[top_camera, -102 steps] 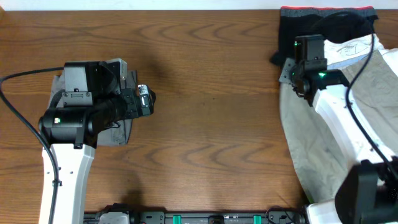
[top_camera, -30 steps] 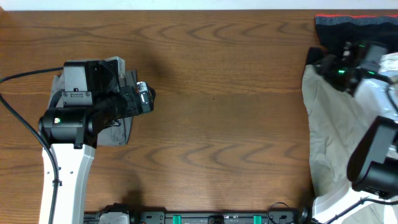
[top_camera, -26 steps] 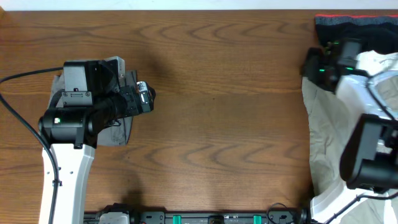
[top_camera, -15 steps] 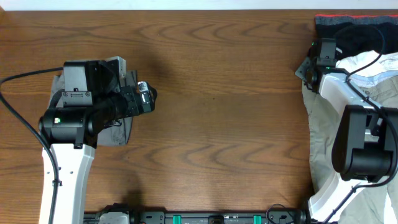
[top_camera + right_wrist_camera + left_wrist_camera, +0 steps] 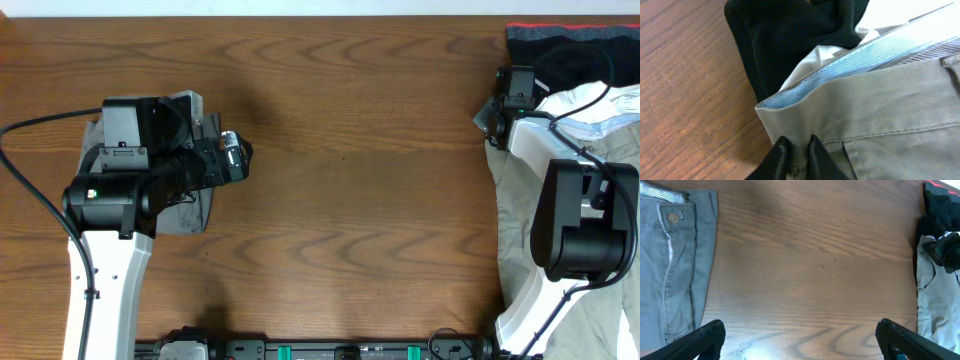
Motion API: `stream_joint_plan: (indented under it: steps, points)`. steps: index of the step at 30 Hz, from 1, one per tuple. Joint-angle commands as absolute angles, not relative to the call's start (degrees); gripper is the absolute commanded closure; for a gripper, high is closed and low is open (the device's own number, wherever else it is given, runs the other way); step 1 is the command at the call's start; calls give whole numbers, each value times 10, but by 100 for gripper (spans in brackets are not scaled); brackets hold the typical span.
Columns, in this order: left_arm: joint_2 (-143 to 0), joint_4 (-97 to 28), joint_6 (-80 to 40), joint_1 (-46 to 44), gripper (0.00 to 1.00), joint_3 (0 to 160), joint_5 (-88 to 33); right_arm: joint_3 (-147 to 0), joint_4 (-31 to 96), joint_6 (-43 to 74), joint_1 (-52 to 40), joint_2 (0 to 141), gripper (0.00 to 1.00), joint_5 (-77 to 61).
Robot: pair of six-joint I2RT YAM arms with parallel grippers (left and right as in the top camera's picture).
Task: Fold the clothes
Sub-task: 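Drag the khaki trousers leftward to the table center with the right gripper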
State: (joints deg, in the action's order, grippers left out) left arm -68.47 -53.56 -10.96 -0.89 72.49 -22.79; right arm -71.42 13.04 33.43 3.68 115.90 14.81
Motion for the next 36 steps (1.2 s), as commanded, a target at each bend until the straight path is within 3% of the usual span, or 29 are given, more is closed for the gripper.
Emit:
stream_joint_plan:
  steps: [1,9,14,22,36]
  points:
    - [-685,-535,-117,-11,2,736,-236,-712,135,331,35,1137,99,135]
    - [-685,-535,-117,-11,2,736,-236,-712,171,317,38,1067,99,129]
    - [-685,-535,-117,-11,2,736,-236,-712,155,212,37,1003,99,4]
    - [-685,-535,-117,-11,2,736,-236,-712,147,205,12,925,99,-121]
    - [-685,-532,-117,-11,2,736,-236,-712,97,205,-199,886,99,-138]
